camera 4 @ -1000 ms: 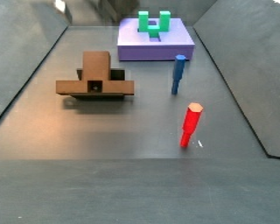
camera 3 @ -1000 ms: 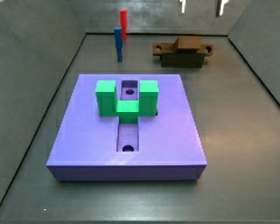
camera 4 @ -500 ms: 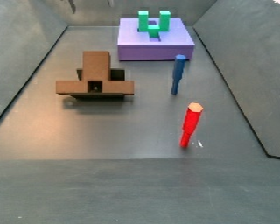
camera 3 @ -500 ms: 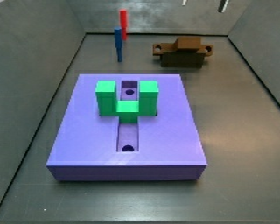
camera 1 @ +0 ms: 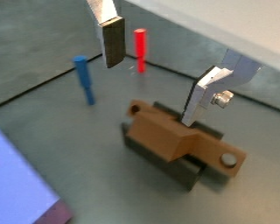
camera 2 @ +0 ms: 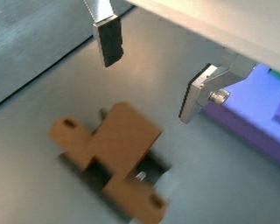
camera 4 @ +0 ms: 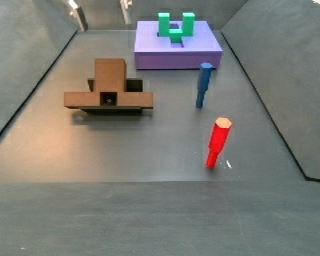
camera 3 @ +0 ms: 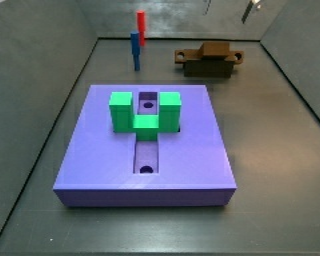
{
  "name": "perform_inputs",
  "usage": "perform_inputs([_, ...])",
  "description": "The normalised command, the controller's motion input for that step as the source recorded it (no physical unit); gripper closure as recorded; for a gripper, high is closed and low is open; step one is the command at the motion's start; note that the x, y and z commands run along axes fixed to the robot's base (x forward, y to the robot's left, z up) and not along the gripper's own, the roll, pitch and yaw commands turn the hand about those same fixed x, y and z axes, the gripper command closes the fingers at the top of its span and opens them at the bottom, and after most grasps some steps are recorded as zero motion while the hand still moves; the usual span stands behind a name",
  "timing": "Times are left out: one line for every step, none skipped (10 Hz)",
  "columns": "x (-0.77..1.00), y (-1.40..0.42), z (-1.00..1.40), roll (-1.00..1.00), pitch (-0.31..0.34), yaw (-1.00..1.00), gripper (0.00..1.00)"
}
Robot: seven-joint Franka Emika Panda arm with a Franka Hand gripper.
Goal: Pick up the brown object. Move up. Place the brown object on the fixture. Regrasp the brown object. Move to above the board. Insert the brown object.
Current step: Regrasp the brown object.
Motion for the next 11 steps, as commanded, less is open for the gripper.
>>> perform_inputs([0.00,0.63,-0.17,0.35,-0.474,-0.25,0.00])
perform_inputs([0.17,0.35,0.00,0.61,-0.763,-0.09,0.00])
perform_inputs([0.32,0.07,0.00,0.83,-0.760,0.00,0.00])
perform_inputs([0.46,0.00,0.00,0.85,-0.754,0.07,0.00])
perform_inputs([0.33,-0.11,0.00,1.00,-0.591,0.14,0.00])
perform_inputs([0.09,-0.15,-0.15,1.00,-0.257,0.15,0.00])
perform_inputs([0.00,-0.22,-0.29,0.96,0.000,0.18,0.00])
perform_inputs([-0.25,-0.33,-0.23,0.81,0.166,0.18,0.00])
perform_inputs([-0.27,-0.29,-0.30,0.70,0.357,0.18,0.00])
perform_inputs([-0.32,-0.25,-0.31,0.59,0.417,0.21,0.00])
perform_inputs([-0.18,-0.20,-0.34,0.49,0.363,0.23,0.00])
